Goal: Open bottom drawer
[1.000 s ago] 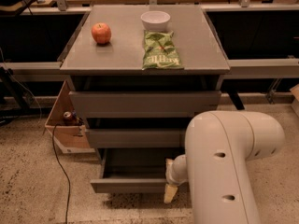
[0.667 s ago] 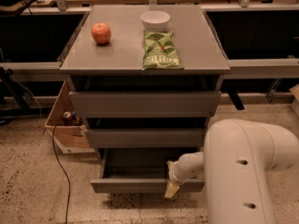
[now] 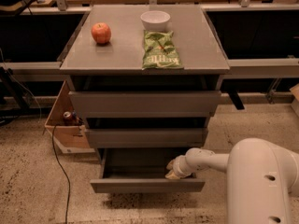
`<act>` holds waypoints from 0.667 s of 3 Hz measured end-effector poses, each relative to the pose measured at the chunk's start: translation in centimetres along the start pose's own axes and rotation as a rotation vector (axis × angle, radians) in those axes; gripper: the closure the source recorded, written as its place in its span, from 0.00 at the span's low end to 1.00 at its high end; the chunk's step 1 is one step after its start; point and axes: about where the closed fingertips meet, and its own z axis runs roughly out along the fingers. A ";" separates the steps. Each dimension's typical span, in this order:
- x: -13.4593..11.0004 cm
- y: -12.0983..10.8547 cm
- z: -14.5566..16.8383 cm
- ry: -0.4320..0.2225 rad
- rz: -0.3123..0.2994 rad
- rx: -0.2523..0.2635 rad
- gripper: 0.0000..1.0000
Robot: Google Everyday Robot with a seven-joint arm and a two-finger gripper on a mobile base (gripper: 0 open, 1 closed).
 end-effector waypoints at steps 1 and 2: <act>0.1 -2.5 1.7 -0.041 0.025 0.022 0.86; 0.2 -4.7 4.3 -0.058 0.049 0.025 1.00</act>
Offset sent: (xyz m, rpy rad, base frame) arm 0.0996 0.0087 -0.0532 0.0872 -0.0232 -0.0763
